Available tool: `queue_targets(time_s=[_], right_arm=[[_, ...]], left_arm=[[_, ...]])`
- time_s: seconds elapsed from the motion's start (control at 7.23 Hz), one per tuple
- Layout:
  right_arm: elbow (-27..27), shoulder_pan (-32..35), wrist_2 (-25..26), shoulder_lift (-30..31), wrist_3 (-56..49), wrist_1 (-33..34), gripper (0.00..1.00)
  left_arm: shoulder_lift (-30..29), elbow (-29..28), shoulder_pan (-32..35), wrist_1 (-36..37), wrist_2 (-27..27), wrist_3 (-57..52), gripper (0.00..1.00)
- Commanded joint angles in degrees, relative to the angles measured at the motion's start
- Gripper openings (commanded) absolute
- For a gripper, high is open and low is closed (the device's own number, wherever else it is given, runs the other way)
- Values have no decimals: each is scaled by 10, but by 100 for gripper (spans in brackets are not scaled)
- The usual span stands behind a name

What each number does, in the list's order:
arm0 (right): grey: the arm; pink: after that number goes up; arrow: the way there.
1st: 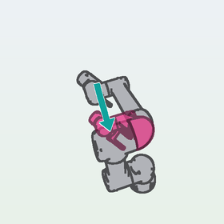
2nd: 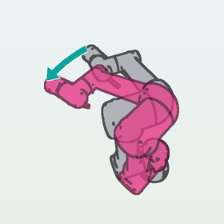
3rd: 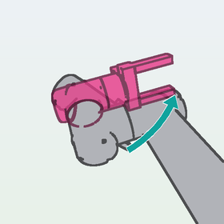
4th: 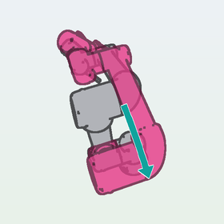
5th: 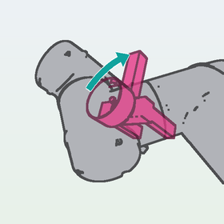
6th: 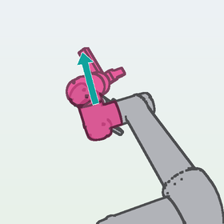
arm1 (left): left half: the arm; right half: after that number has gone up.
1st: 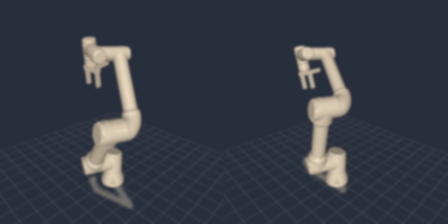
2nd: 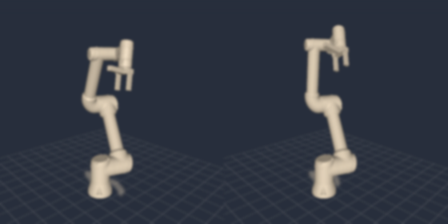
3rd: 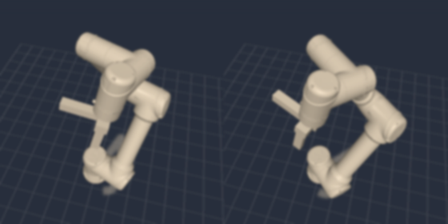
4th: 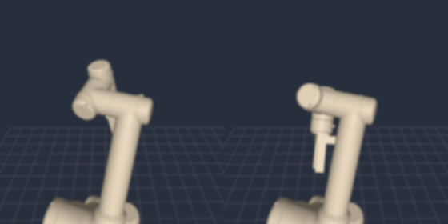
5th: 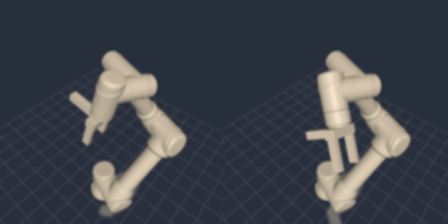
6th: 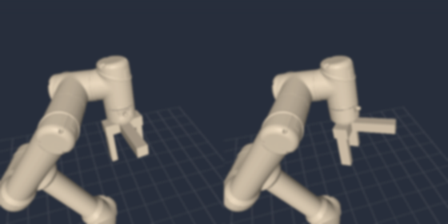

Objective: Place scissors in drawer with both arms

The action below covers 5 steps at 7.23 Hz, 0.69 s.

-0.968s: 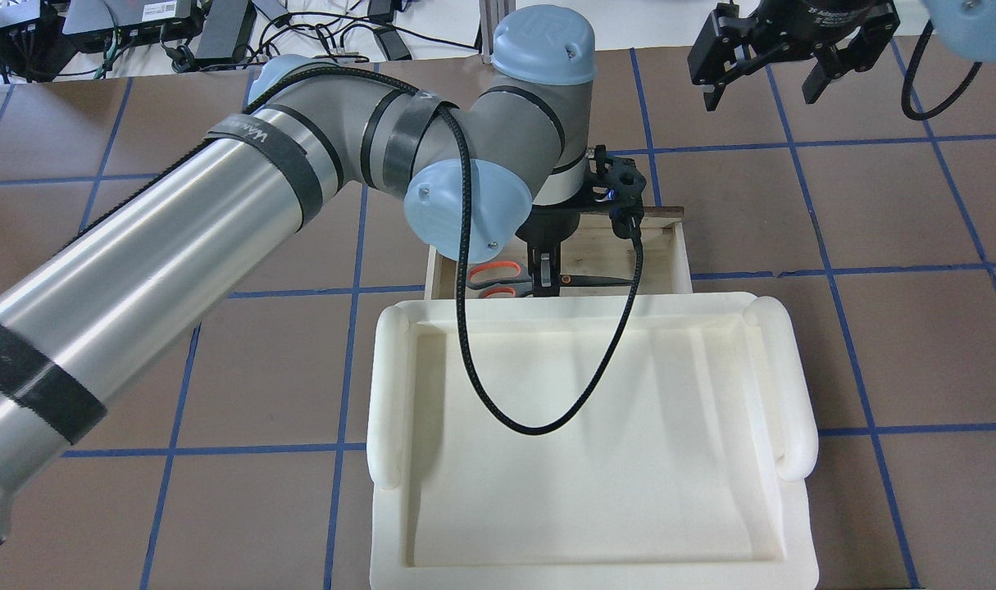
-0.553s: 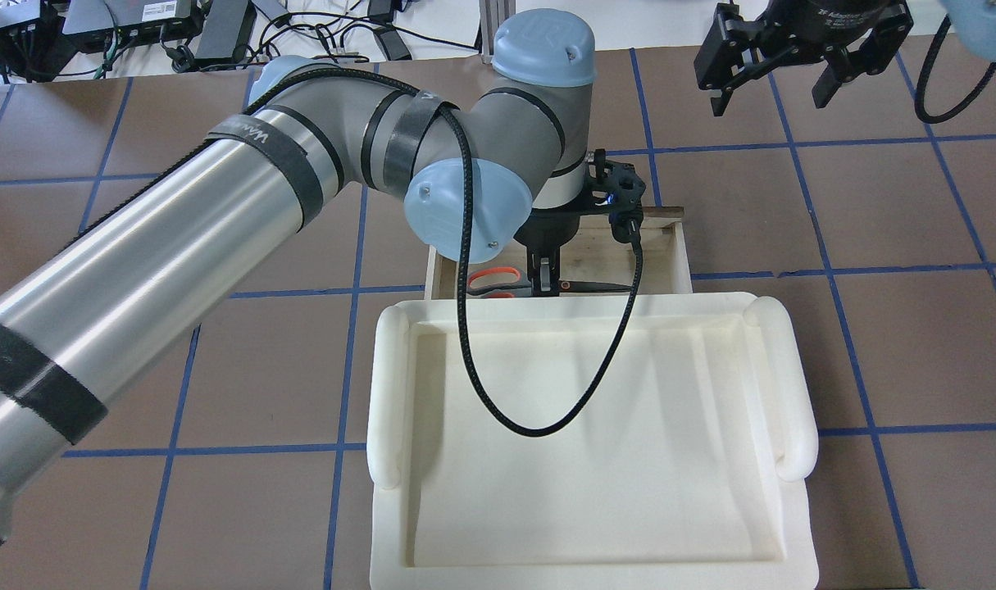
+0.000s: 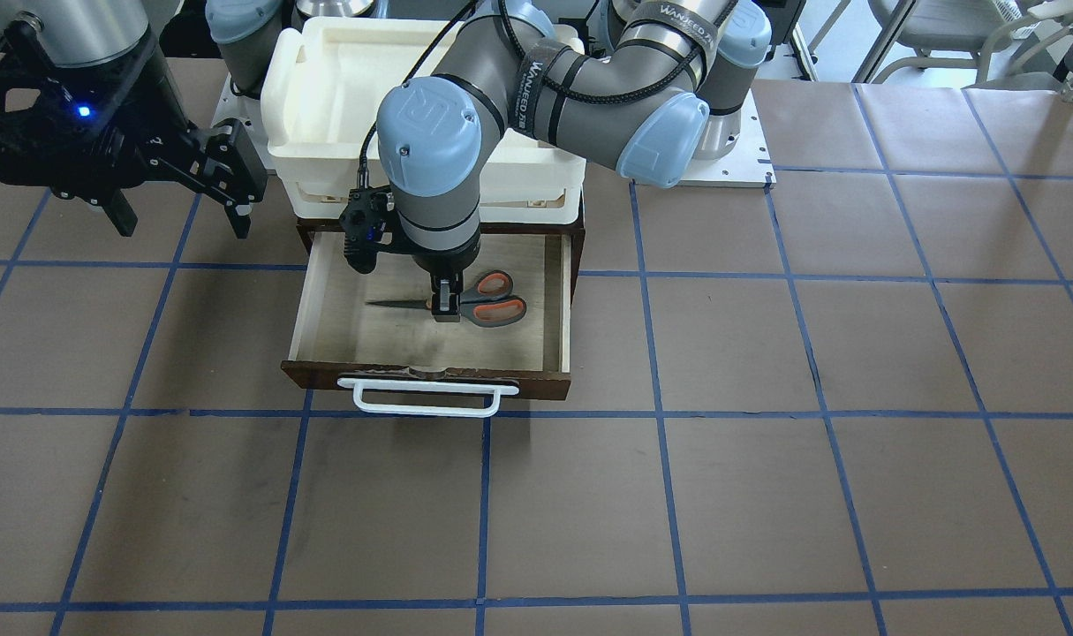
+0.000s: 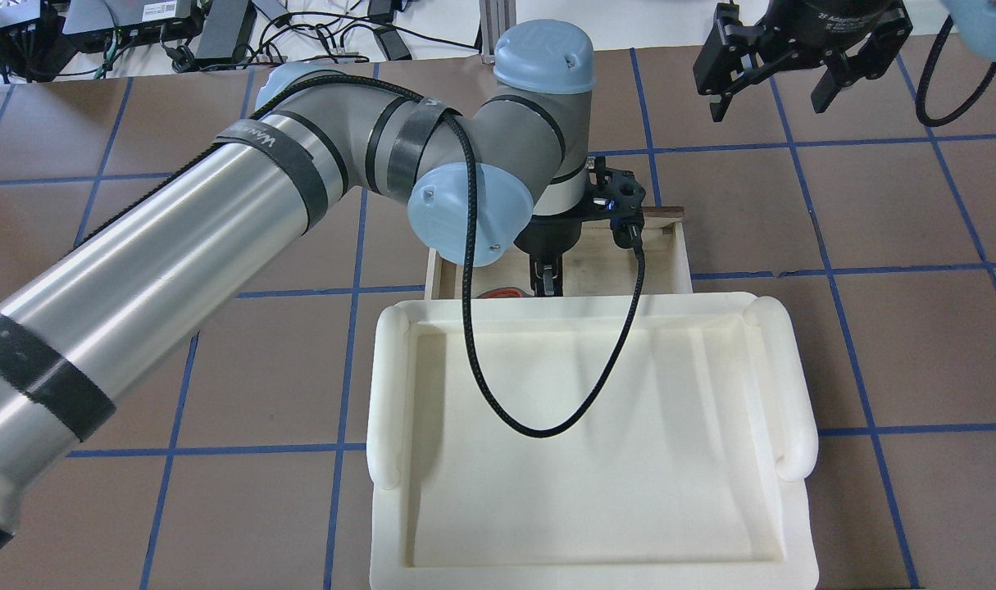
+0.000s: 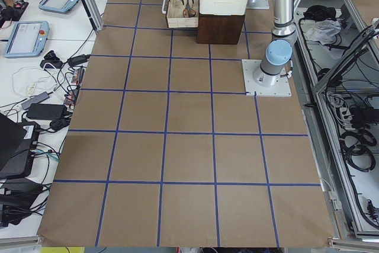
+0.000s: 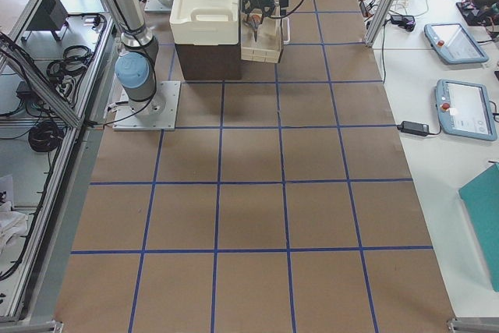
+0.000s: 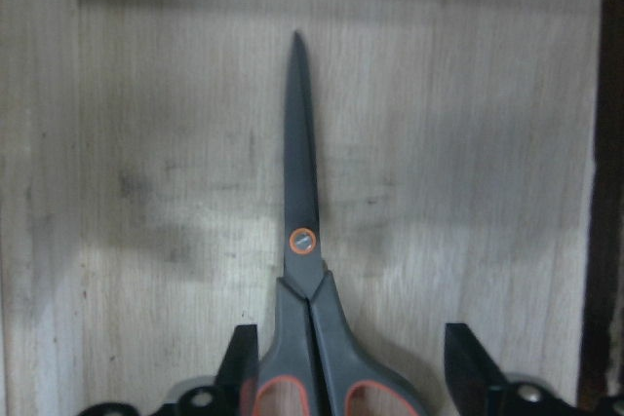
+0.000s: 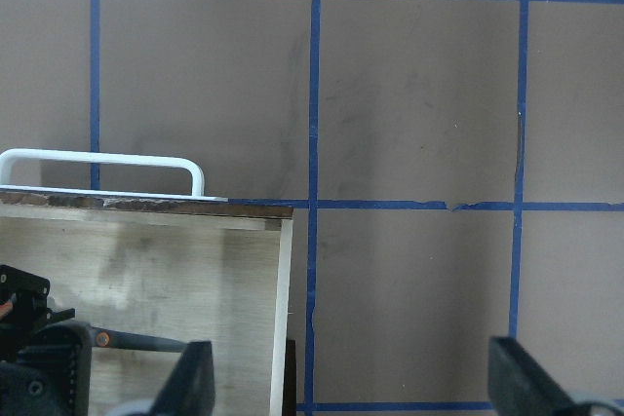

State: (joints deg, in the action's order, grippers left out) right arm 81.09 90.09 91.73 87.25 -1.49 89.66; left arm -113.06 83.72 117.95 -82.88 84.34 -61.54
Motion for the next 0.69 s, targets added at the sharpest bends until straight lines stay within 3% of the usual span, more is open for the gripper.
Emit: queue_targets(time_s=[0.0, 0.55], right_arm=[[0, 0, -1, -1, 1, 3, 100], [5, 15, -34, 4, 5, 0, 100]], left_arm=[[6, 0, 0, 0, 1, 1, 90], [48, -10, -44, 16, 4, 32, 92]])
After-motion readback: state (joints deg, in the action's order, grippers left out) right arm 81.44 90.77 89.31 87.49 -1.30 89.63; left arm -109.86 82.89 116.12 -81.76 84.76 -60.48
